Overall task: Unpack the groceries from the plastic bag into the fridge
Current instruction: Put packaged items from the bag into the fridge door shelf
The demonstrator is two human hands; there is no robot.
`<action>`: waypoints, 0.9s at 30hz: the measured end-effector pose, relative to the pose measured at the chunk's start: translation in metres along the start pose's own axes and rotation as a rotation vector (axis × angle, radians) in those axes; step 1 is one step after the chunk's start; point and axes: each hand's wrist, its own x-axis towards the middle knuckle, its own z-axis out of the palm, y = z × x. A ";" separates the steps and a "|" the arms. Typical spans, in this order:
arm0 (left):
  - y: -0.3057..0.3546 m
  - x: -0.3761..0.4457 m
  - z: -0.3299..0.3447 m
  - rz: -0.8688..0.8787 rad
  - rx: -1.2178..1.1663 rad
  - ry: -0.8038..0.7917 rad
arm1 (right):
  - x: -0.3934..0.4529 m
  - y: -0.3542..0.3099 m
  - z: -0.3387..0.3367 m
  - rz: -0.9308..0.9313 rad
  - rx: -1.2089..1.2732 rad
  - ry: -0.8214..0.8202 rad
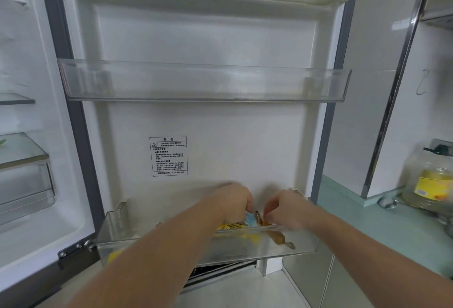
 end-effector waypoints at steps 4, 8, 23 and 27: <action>-0.001 0.000 0.000 0.011 0.011 -0.010 | 0.000 -0.001 -0.001 0.046 -0.023 -0.110; -0.001 -0.001 0.000 0.026 0.005 -0.003 | 0.000 -0.002 0.001 0.101 0.016 -0.116; 0.002 -0.015 -0.004 -0.005 -0.131 -0.001 | -0.003 0.005 0.009 0.045 -0.027 0.107; -0.002 -0.031 -0.015 -0.031 -0.104 0.117 | -0.004 0.005 0.009 0.056 -0.066 0.144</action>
